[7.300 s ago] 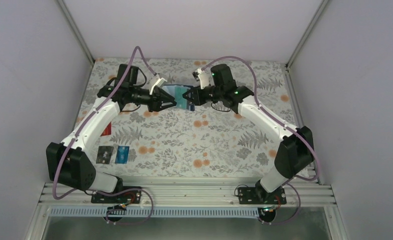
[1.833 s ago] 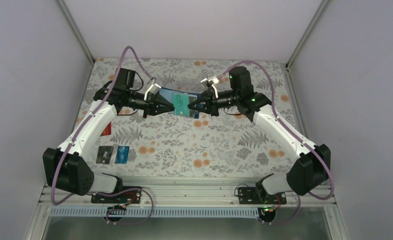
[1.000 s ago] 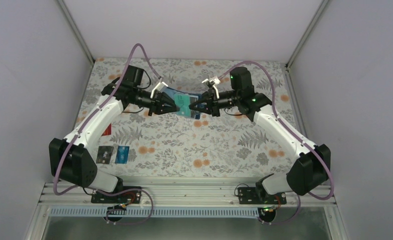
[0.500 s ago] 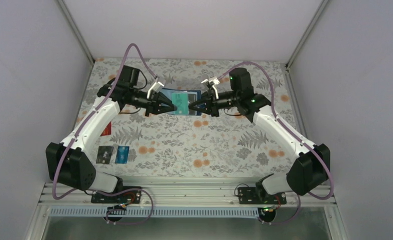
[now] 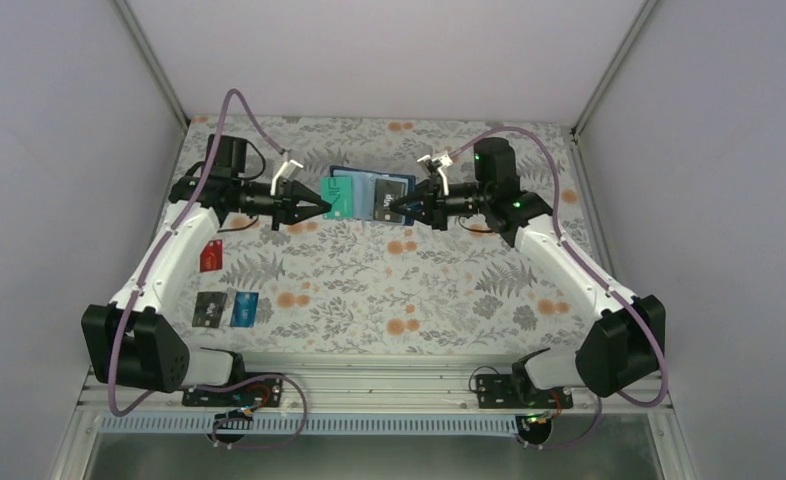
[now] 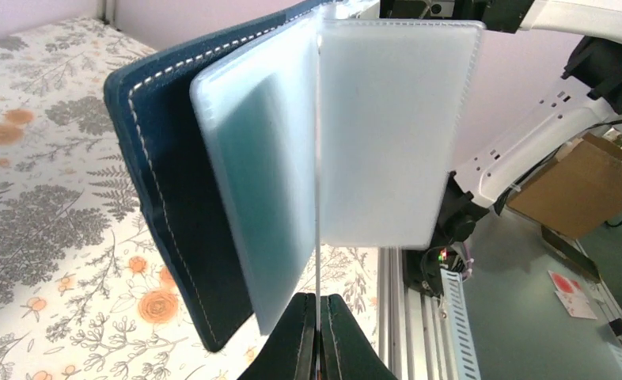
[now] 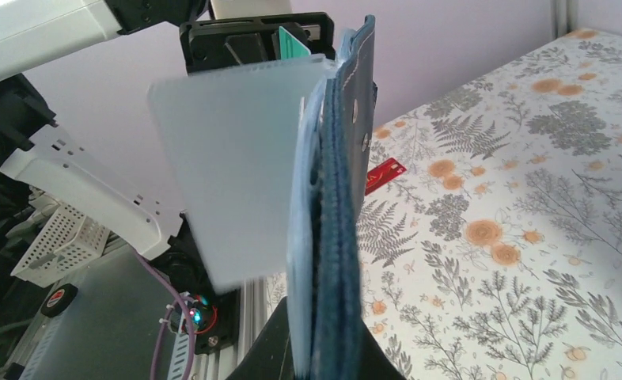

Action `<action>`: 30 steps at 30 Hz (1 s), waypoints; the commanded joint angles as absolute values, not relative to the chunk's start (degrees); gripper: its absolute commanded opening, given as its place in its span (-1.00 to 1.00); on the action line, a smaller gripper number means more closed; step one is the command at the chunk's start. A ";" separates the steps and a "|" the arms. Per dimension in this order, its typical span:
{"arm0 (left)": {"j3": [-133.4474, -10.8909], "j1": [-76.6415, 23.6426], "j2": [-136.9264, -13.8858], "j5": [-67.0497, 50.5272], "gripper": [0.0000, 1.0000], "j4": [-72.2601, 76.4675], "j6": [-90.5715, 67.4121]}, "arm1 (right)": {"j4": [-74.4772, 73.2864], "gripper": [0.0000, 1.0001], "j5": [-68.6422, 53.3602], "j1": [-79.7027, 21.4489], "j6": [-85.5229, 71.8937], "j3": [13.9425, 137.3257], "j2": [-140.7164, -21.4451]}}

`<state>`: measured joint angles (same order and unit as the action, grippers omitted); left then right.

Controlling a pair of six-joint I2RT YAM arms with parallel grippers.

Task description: Take the credit cards out of the card holder

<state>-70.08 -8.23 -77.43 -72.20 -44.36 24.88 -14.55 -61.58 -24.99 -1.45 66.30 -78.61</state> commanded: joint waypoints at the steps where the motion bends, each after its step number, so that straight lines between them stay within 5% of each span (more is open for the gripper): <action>1: -68.85 -7.82 -76.00 -72.33 -0.95 -42.18 25.38 | -13.58 -0.92 -63.22 -24.17 -2.18 65.57 -76.90; 18: -65.76 11.01 -75.44 -60.67 -0.95 -42.52 17.56 | -11.70 -0.91 -63.74 -23.38 -4.25 64.43 -77.95; 30: -62.17 19.60 -89.70 -43.01 -0.95 -53.21 26.18 | -14.76 -0.92 -54.31 -23.38 -4.48 62.73 -77.82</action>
<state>-63.46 19.25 -86.28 -51.18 -48.23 22.44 -14.50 -56.25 -23.79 -5.56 64.25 -78.56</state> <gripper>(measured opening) 0.026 0.084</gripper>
